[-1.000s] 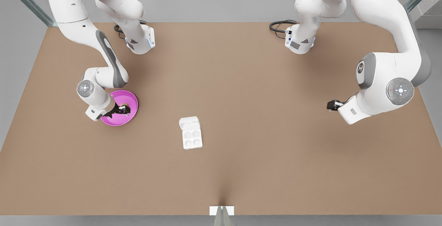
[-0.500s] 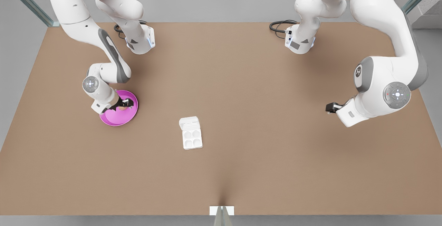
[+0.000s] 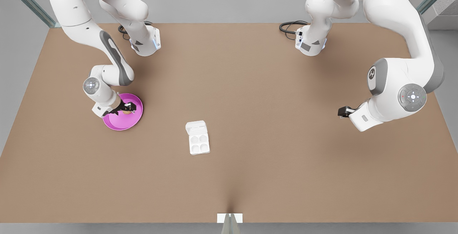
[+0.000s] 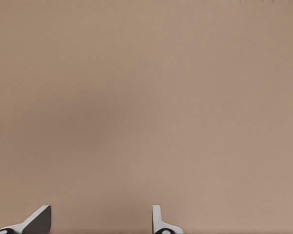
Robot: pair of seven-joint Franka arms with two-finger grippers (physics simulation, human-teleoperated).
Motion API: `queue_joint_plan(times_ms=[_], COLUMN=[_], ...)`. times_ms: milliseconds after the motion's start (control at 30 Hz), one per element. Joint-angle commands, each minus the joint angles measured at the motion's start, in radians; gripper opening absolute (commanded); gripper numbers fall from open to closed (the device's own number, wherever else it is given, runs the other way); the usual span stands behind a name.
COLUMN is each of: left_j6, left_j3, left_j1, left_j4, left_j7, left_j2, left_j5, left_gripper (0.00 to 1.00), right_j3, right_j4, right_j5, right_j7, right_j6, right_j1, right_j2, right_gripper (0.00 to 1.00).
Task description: Pack egg into the box and close the box lid
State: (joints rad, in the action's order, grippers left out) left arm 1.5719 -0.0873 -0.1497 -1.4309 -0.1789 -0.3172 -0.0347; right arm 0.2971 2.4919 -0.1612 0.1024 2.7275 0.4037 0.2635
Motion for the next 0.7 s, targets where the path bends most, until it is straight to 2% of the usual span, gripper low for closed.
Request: queue_joint_plan(times_ms=[0,667], left_j6=[0.0,0.0], left_j3=[0.0,0.0], left_j1=[0.001,-0.002], left_j4=[0.001,0.0], left_j7=[-0.001,-0.001], left_j2=[0.001,0.001], left_j5=[-0.001,-0.001], left_gripper=[1.0,1.0], right_j3=[0.0,0.0], right_j4=[-0.001,0.019], right_j5=[-0.018,-0.06], right_j7=[0.02,0.025], right_j6=[0.015,0.017], right_j1=[0.015,0.052], right_j2=[0.007,0.007], right_gripper=[1.0,1.0])
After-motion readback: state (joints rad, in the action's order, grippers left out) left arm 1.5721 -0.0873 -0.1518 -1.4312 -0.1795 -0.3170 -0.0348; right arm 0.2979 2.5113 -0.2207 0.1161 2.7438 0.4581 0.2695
